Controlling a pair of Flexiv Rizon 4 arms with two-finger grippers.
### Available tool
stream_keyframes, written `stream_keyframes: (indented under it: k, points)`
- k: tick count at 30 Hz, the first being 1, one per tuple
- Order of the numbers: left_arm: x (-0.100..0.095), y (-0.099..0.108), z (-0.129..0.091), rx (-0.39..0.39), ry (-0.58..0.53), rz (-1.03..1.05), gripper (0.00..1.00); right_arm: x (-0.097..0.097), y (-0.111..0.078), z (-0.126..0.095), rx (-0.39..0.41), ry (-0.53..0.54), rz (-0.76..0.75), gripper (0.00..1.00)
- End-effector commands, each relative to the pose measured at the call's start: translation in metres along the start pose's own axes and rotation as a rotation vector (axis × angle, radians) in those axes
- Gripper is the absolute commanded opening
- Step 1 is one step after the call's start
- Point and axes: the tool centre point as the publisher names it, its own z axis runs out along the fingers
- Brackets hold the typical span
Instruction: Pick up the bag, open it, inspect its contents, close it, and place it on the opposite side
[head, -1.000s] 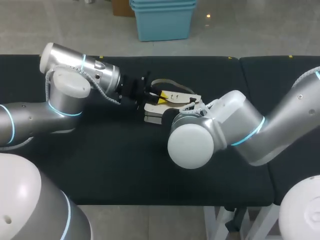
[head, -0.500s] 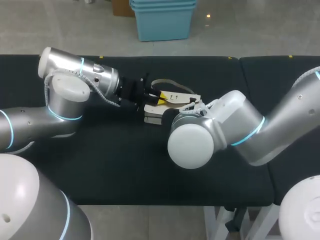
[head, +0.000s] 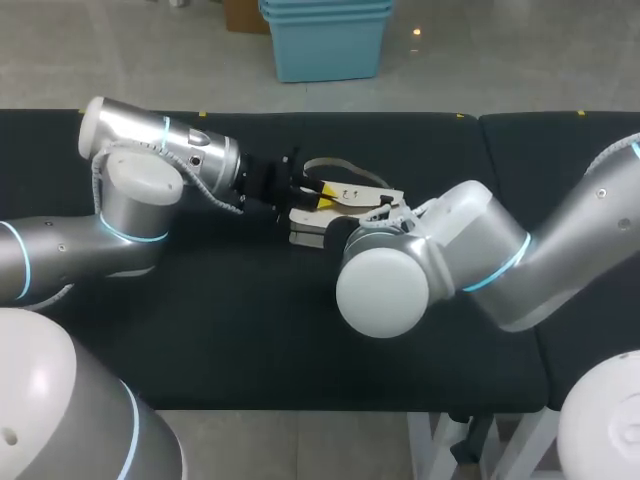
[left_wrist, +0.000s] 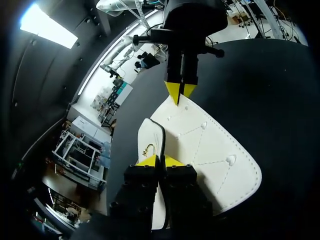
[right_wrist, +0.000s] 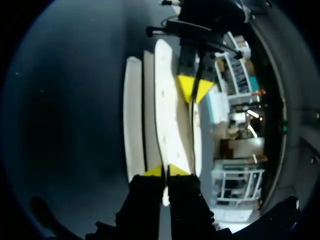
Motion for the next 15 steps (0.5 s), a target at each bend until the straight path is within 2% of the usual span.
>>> stream_keyframes:
  k: [1, 6, 7, 8, 9, 10, 13, 14, 15]
  points:
    - [0.003, 0.007, 0.003, 0.001, -0.012, -0.018, 0.00, 0.002, 0.000, 0.002, -0.002, -0.001, 0.001, 0.00]
    - [0.004, -0.003, 0.003, 0.018, -0.003, -0.006, 0.00, 0.002, 0.000, 0.002, -0.002, -0.001, 0.001, 0.00]
    - [0.004, -0.004, 0.002, 0.019, -0.003, -0.005, 0.20, 0.002, 0.000, 0.002, -0.002, -0.001, 0.001, 0.00]
    - [0.003, -0.005, 0.002, 0.016, -0.003, -0.004, 0.50, 0.002, 0.000, 0.002, -0.002, -0.001, 0.001, 0.00]
    - [0.002, -0.007, 0.000, 0.018, -0.004, -0.005, 0.86, 0.002, 0.000, 0.002, -0.002, -0.001, 0.001, 0.00]
    - [0.002, -0.008, -0.001, 0.019, -0.005, -0.005, 1.00, 0.002, 0.000, 0.002, -0.002, -0.001, 0.001, 0.00]
    - [-0.001, -0.015, -0.006, 0.019, -0.006, -0.007, 1.00, 0.002, 0.000, 0.001, -0.002, 0.003, -0.001, 0.01]
    - [-0.002, -0.017, -0.008, 0.015, -0.007, -0.007, 1.00, 0.001, 0.001, 0.000, -0.010, 0.015, 0.005, 0.13]
    - [-0.003, -0.020, -0.010, 0.014, -0.007, -0.007, 1.00, -0.001, 0.001, -0.002, -0.010, 0.016, 0.003, 0.30]
